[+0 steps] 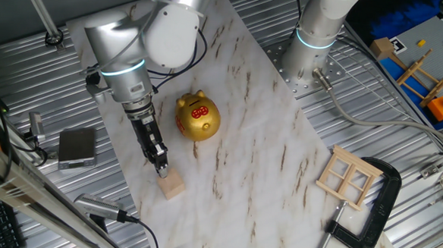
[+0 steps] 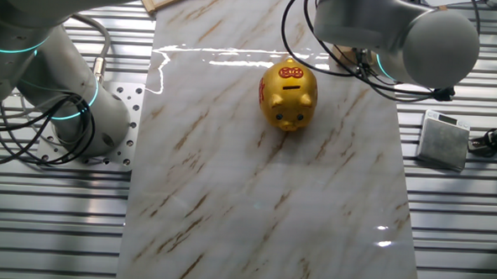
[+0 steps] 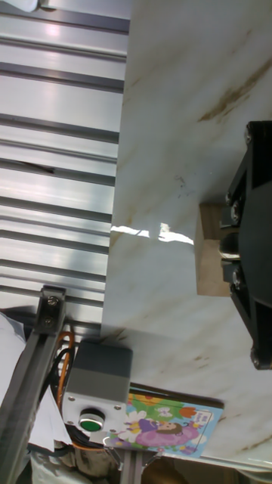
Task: Drop coins into a piggy bank
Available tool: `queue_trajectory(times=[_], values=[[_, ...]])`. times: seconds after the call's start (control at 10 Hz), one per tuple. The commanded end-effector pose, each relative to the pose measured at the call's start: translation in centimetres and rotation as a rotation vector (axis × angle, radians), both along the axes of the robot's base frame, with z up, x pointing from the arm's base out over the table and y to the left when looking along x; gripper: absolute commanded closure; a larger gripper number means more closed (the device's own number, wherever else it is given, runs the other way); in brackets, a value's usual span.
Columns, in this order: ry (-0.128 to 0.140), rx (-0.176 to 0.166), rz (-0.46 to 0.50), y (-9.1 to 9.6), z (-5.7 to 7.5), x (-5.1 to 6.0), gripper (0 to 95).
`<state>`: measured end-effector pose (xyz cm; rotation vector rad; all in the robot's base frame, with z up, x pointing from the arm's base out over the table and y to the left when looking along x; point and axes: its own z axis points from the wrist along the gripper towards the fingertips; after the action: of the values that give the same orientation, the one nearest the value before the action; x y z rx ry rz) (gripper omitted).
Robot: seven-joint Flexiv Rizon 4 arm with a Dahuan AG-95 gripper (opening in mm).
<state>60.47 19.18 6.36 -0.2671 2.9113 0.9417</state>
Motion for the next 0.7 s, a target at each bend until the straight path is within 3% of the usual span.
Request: queue_trajectory(times=[0.1,0.7], values=[[-0.001,-0.001,0.0,0.03,-0.09,-0.06,76.0],[-0.005,-0.01,-0.003,0.08,-0.19,-0.18,76.0]])
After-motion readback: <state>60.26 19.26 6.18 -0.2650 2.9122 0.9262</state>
